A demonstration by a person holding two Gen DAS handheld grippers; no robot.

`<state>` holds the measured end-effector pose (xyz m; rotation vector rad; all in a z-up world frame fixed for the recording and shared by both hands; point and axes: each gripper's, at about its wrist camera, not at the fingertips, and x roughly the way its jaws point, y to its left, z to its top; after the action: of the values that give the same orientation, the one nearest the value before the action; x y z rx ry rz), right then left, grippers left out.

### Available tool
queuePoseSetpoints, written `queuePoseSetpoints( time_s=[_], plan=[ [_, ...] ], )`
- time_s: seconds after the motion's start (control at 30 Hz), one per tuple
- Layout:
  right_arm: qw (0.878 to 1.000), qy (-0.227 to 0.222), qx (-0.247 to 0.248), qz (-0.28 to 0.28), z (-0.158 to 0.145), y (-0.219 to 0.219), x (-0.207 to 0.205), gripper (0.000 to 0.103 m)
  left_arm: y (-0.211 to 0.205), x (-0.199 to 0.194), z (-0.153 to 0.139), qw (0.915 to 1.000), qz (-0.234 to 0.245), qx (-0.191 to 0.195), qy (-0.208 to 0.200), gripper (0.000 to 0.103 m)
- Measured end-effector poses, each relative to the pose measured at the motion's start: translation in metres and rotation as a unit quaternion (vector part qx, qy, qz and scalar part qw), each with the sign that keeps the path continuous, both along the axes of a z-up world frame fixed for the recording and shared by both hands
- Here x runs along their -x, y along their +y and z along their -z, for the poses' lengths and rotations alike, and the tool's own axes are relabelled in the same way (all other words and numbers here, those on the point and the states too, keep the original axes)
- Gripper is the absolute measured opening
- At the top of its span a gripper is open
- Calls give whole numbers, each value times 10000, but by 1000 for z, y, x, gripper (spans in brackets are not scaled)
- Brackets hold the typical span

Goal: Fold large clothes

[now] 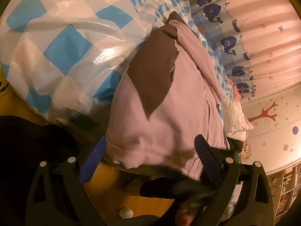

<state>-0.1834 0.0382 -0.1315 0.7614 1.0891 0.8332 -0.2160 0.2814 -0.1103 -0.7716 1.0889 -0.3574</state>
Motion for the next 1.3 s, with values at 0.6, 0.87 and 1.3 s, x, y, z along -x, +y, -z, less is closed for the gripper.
queuePoseSetpoints(
  time_s=[0.6,0.87,1.3],
  plan=[
    [9883,-749,-1310,235,-79,-33,-8,95,-6,-18,32,9951,171,967,128,93],
    [9941,-369,-560,-850,-35,6,45,95,-9,-27,48,9926,255,1156,286,93],
    [9992,99,-164,-348,8,-15,-6,96,-36,-46,62,9947,677,190,748,93]
  ],
)
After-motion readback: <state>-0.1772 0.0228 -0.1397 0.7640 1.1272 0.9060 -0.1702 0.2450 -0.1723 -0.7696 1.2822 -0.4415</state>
